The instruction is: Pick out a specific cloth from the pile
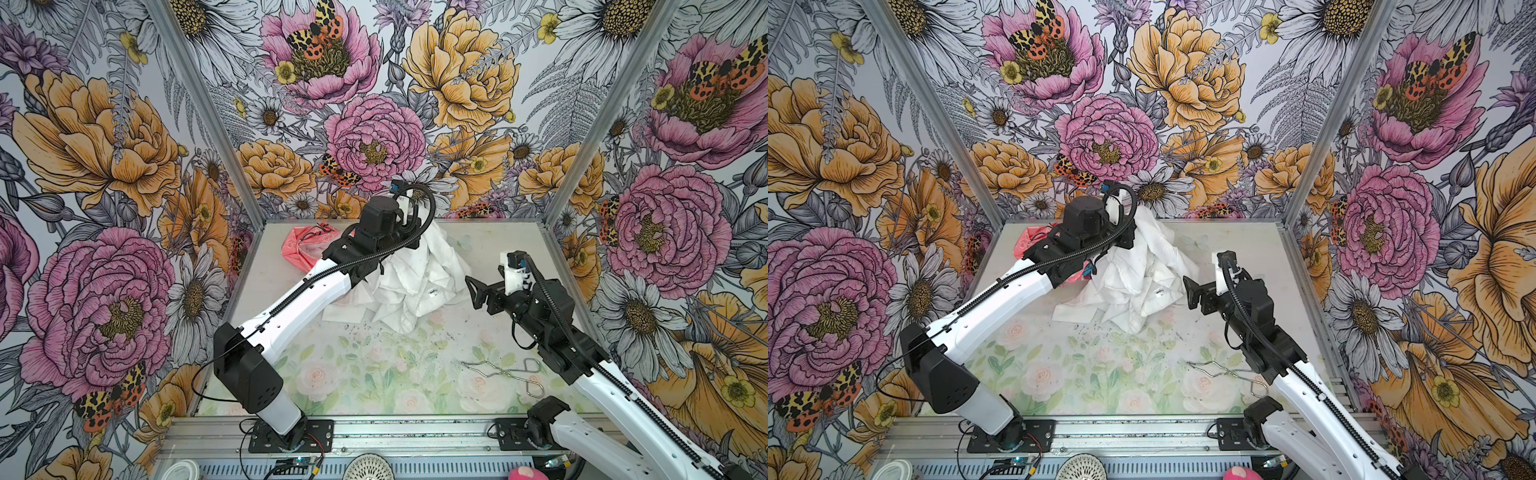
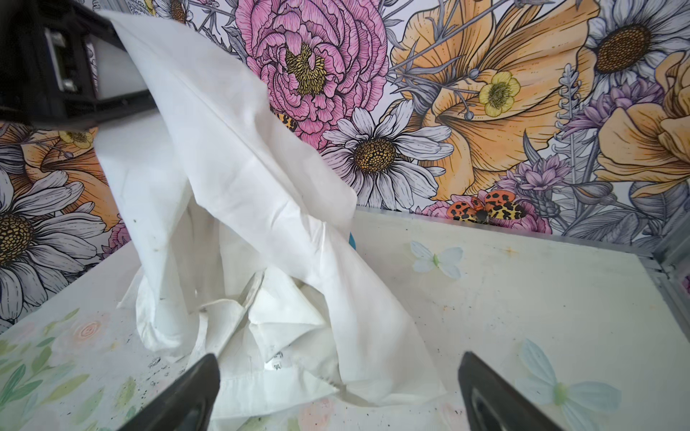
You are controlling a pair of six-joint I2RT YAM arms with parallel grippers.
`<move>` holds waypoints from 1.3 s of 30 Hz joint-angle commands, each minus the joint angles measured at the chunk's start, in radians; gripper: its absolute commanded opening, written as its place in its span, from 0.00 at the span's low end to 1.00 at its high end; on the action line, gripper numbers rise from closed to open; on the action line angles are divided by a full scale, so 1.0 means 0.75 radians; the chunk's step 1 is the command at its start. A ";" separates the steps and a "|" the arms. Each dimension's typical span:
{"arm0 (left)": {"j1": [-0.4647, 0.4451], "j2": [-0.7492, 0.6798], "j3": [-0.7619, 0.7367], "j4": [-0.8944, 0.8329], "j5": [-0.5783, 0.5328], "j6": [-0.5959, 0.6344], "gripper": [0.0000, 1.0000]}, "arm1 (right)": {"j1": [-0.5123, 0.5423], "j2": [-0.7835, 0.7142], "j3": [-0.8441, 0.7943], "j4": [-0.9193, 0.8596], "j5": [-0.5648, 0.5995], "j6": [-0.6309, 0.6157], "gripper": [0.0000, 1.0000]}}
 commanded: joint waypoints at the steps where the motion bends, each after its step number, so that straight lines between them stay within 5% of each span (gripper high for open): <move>1: -0.032 0.054 0.165 0.062 0.068 -0.014 0.00 | -0.011 -0.045 -0.022 0.015 0.082 0.003 1.00; 13: -0.159 0.513 0.927 -0.080 0.125 -0.022 0.00 | -0.035 -0.149 -0.067 0.006 0.232 0.045 1.00; 20: -0.186 0.888 1.424 -0.090 0.185 -0.169 0.00 | -0.055 -0.252 -0.085 -0.031 0.423 0.095 1.00; 26: -0.207 1.069 1.394 0.125 0.238 -0.338 0.00 | -0.064 -0.354 -0.102 -0.077 0.542 0.124 0.99; 28: -0.216 1.131 1.393 0.136 0.235 -0.335 0.14 | -0.063 -0.379 -0.107 -0.094 0.577 0.134 1.00; 32: -0.213 1.216 1.389 0.107 0.239 -0.311 0.77 | -0.066 -0.420 -0.124 -0.111 0.630 0.150 1.00; 34: -0.203 1.221 1.375 0.062 0.241 -0.298 0.98 | -0.066 -0.431 -0.129 -0.111 0.647 0.156 1.00; 39: -0.168 1.076 1.160 -0.011 0.280 -0.250 0.99 | -0.068 -0.430 -0.129 -0.109 0.661 0.158 0.99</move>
